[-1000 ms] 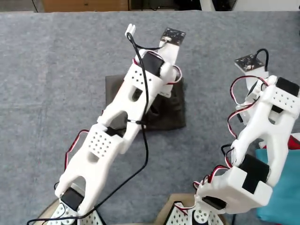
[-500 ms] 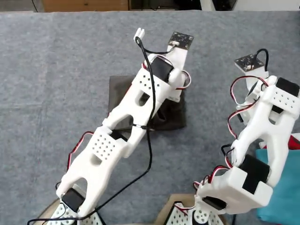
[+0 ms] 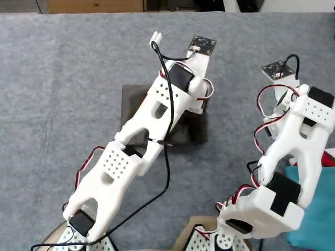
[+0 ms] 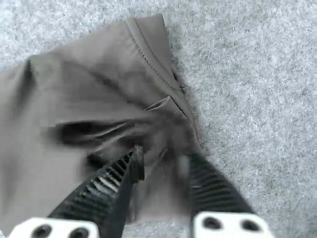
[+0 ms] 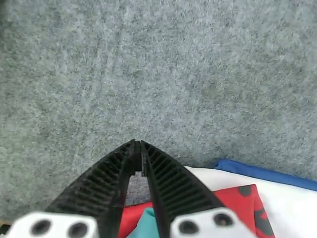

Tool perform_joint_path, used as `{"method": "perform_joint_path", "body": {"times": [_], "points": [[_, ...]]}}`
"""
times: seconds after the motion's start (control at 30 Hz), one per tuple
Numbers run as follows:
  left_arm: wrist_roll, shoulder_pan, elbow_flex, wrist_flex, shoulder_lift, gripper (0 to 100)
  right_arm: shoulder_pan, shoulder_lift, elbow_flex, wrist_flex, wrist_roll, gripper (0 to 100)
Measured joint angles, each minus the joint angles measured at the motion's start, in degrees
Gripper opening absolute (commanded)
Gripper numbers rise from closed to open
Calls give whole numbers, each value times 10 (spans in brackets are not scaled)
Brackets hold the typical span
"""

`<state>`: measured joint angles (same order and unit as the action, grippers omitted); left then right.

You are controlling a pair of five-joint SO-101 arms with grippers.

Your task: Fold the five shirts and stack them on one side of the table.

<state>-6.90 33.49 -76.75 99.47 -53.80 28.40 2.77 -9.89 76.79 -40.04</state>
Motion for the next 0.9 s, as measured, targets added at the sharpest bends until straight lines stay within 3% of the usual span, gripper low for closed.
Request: {"method": "perform_joint_path", "body": {"times": [0.23,0.43,0.57,0.73,0.9], "points": [[-22,-13,-54,0,-1,224,0,0,0,0,0,7],[-22,-120,-106,6,0,224,-19,-19,0,11,0,7],[-22,-206,-78,7,1,190,-96,-68,0,34,0,7],[-24,-265,23,7,0,12,-247,-96,17,68,0,7],[-22,-288,102,7,-1,20,-367,-78,69,70,25,7]]}}
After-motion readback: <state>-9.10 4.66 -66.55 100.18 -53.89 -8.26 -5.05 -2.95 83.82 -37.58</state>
